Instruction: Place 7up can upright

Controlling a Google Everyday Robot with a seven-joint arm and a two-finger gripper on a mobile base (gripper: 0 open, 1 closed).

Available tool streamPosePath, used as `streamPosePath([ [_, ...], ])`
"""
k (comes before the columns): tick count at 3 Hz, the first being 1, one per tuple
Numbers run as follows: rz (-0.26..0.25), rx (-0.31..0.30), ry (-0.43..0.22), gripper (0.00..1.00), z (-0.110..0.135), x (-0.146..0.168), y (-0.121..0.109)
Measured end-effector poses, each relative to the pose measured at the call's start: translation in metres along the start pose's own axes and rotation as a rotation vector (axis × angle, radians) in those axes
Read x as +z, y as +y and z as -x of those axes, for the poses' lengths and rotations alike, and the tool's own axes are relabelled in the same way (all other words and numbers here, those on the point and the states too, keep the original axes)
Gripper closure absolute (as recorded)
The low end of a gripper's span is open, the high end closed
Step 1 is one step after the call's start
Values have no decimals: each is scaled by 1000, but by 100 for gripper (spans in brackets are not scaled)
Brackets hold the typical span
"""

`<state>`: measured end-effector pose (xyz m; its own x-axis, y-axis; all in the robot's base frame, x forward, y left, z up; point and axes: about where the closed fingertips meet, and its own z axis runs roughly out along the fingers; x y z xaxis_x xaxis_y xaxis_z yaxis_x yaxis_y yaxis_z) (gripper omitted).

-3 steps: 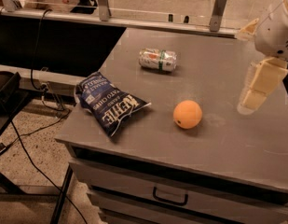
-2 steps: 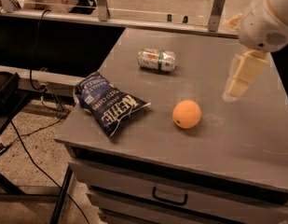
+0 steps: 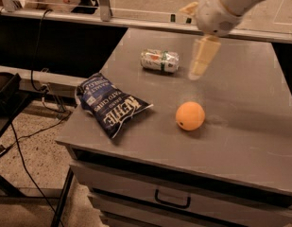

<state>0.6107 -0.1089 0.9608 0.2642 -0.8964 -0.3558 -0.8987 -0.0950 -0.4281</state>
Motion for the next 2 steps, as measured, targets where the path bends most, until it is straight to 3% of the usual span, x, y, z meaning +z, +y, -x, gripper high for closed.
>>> streamPosePath([
  [1, 23, -50, 2, 0, 33, 38, -24],
  [2, 53, -16, 55, 0, 46, 64, -34],
])
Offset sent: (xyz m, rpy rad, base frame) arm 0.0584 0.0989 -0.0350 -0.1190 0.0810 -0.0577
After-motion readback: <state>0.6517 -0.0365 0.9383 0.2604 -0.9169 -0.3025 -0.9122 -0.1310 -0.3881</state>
